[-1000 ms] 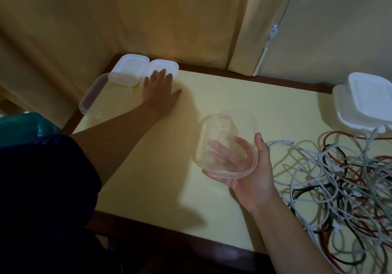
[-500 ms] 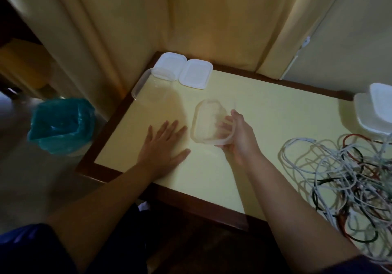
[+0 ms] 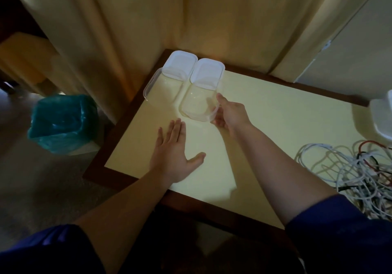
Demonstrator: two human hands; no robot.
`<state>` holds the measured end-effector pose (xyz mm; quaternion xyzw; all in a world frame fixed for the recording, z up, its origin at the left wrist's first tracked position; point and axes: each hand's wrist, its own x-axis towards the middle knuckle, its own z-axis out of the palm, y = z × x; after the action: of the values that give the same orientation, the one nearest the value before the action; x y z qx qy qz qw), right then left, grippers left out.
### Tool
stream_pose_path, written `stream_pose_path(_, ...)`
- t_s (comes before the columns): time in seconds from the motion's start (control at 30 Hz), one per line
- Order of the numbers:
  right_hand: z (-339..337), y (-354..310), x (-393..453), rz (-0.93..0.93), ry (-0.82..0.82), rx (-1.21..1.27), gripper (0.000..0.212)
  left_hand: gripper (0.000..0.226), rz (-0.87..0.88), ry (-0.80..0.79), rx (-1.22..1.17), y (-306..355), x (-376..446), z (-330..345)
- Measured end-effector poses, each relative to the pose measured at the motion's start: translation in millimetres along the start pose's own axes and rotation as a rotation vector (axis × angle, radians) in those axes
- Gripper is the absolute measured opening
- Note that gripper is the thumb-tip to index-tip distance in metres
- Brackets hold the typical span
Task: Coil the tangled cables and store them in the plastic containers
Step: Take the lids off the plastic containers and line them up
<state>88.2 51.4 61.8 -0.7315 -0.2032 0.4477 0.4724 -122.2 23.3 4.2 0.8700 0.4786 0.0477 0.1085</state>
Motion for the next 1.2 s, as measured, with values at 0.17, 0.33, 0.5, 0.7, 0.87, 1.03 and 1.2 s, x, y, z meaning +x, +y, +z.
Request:
stream_pose_path(0.17, 5.4, -1.3, 3.9, 0.006, 0.000, -0.020, 0.046, 0.111, 0.003, -0.003, 0.016, 0.0, 0.4, 0.5)
stream_pose_path(0.33, 10.0, -0.8, 3.6, -0.052, 0.045, -0.184, 0.045, 0.111, -0.003, -0.025, 0.025, 0.1, 0.3, -1.0)
stream_pose_path(0.5, 12.6, -5.9, 3.1, -0.036, 0.021, -0.197, 0.045, 0.110, -0.006, -0.025, 0.024, 0.8, 0.4, -1.9)
stream_pose_path(0.7, -5.9, -6.9, -16.0, -0.090, -0.068, -0.244, 0.043, 0.111, -0.005, -0.026, 0.028, 2.7, -0.4, -1.7)
stream_pose_path(0.87, -64.6, 20.2, -69.5, -0.229, -0.094, -0.314, 0.036, 0.109, -0.036, -0.073, 0.048, 5.2, 0.1, -4.5)
stream_pose_path(1.03, -147.5, 37.5, -117.2, -0.259, -0.064, -0.295, 0.017, 0.112, -0.120, -0.175, 0.017, 15.1, 11.0, -14.9)
stream_pose_path(1.2, -226.6, 30.5, -137.9, -0.258, 0.011, -0.130, 0.016, 0.092, -0.314, -0.291, -0.024, 87.2, 20.9, -34.7)
